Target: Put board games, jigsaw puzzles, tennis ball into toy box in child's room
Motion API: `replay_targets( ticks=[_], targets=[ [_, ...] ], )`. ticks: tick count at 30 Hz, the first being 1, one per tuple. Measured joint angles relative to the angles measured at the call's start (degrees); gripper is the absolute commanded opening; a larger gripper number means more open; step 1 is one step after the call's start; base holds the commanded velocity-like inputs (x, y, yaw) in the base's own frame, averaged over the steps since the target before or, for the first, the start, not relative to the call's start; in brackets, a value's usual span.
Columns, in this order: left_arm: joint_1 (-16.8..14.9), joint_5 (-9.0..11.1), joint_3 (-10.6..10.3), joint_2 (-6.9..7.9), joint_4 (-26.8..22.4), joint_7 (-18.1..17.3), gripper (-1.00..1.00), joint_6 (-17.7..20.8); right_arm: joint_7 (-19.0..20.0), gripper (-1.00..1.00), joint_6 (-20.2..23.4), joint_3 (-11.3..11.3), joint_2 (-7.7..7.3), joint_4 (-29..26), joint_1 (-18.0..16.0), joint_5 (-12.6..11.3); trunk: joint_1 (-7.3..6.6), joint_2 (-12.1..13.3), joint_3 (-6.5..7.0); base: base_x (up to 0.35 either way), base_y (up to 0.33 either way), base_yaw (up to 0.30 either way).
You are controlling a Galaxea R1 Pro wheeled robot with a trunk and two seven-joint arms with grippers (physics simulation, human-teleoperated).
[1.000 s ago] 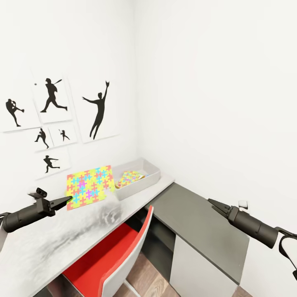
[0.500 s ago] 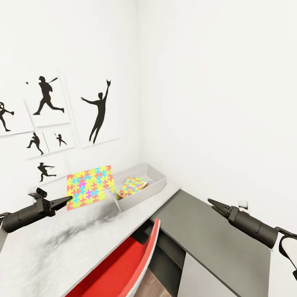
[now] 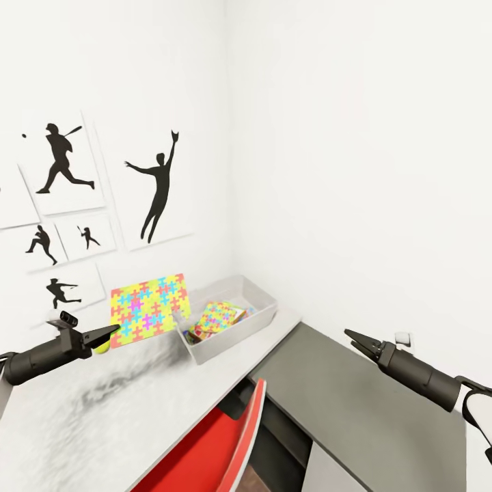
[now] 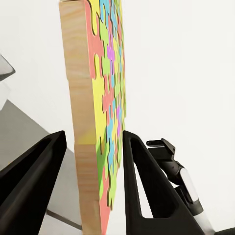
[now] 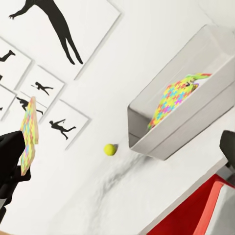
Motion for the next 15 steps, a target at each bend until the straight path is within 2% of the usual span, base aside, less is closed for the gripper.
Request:
replay_targets(
  ticks=[5, 9, 15],
  targets=[
    [0.0, 0.02, 0.01, -0.01, 0.0, 0.0, -1.0, 0.0, 0.05, 1.0, 0.0, 0.04, 0.0, 0.0, 0.0, -0.04, 0.01, -0.01, 0.0, 0.035, 0.006, 0.0],
    [0.0, 0.02, -0.03, -0.07, 0.01, 0.0, -1.0, -0.07, 0.05, 1.0, 0.0, 0.05, 0.0, -0.01, 0.0, -0.04, -0.01, -0.01, 0.0, 0.167, -0.025, 0.009],
    [0.01, 0.08, -0.02, -0.1, 0.0, 0.0, -1.0, -0.09, 0.05, 1.0, 0.0, 0.06, 0.0, 0.0, 0.0, -0.04, 0.01, 0.0, -0.06, 0.06, -0.025, 0.062]
  ],
)
